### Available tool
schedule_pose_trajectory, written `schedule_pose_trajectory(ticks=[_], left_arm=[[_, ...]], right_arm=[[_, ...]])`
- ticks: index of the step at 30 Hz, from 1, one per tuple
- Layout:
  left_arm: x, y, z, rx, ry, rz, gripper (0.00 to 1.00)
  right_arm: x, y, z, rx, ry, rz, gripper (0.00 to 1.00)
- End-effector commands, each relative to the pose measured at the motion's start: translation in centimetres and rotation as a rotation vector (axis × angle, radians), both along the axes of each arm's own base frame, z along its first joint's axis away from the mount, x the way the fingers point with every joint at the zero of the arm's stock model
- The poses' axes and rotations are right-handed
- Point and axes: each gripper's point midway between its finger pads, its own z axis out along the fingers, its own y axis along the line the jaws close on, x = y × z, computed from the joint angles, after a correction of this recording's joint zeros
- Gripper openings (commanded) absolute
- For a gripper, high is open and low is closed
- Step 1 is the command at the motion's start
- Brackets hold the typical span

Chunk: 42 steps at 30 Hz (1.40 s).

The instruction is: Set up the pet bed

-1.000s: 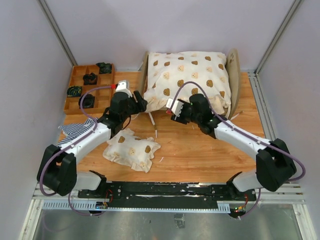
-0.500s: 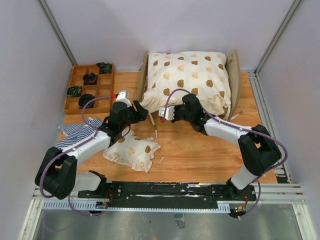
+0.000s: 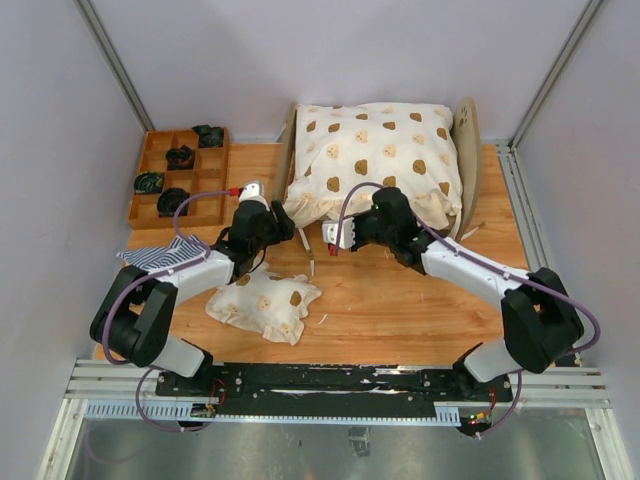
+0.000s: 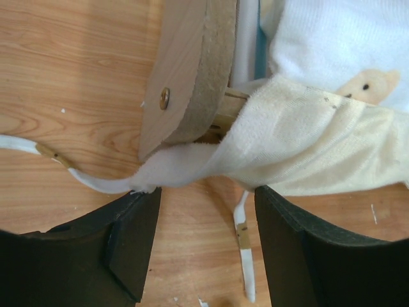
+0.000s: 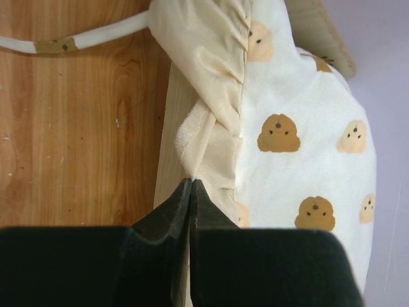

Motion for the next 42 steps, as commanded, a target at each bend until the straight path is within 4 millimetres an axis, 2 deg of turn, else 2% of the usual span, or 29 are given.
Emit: schedule_pose_trajectory(ticks=[1, 4, 7, 11, 14, 18, 20, 21, 23, 24, 26, 28, 31, 34, 38, 41, 42], left_arm=[[2.0, 0.9, 1.6, 0.036, -0.066, 0.061, 0.64], [2.3, 1.5, 1.3, 0.065, -0.062, 0.082, 0.64], [2.5, 2.4, 0.5, 0.098, -0.041, 0.116, 0.64], [2.5, 3.2, 0.0, 0.121, -0.024, 0.139, 0.64], [2.6, 3.5, 0.0, 0.129, -0.022, 0.148, 0.64], [2.7, 3.8, 0.3, 0.124, -0.023, 0.166, 0.64], [2.7, 3.7, 0.7, 0.121, -0.026, 0.155, 0.64], [2.7, 3.4, 1.0, 0.116, -0.027, 0.144, 0.64], [2.5, 3.0, 1.7, 0.102, -0.033, 0.117, 0.64], [2.3, 2.9, 2.2, 0.092, -0.039, 0.111, 0.64], [2.0, 2.6, 3.6, 0.069, -0.068, 0.092, 0.64], [1.9, 2.6, 5.3, 0.062, -0.109, 0.079, 0.65], [1.9, 3.2, 7.7, 0.074, -0.164, 0.094, 0.67], [1.9, 3.3, 9.6, 0.075, -0.197, 0.091, 0.67], [1.3, 1.9, 11.3, 0.093, -0.241, 0.018, 0.67], [0.9, 1.4, 12.3, 0.105, -0.273, 0.027, 0.67], [0.8, 1.1, 12.6, 0.101, -0.285, 0.021, 0.67]], right_arm=[[-3.7, 0.6, -0.2, -0.025, 0.092, 0.129, 0.0], [-4.9, 0.7, -0.9, -0.032, 0.16, 0.164, 0.0], [-5.3, 0.0, -3.3, -0.082, 0.231, 0.146, 0.0], [-4.8, -1.3, -5.9, -0.155, 0.269, 0.083, 0.0], [-3.9, -2.0, -6.3, -0.191, 0.248, 0.035, 0.0], [-2.1, -3.1, -5.3, -0.211, 0.188, -0.061, 0.0], [-1.5, -3.0, -4.1, -0.163, 0.171, -0.105, 0.01], [-1.4, -2.8, -3.4, -0.122, 0.17, -0.126, 0.08], [-1.5, -2.2, -2.1, -0.033, 0.209, -0.169, 0.31], [-1.5, -1.9, -1.3, 0.023, 0.239, -0.2, 0.37], [-1.8, -1.4, 0.2, 0.153, 0.327, -0.283, 0.39], [-1.6, -1.6, 1.2, 0.273, 0.372, -0.397, 0.4], [-1.1, -3.8, 2.3, 0.422, 0.437, -0.661, 0.42], [-2.1, -7.0, 2.4, 0.461, 0.484, -0.89, 0.41], [-2.6, -12.1, 2.0, 0.495, 0.448, -1.106, 0.41], [-2.6, -15.4, 1.6, 0.556, 0.472, -1.205, 0.42], [-2.4, -17.1, 1.4, 0.579, 0.469, -1.258, 0.43]])
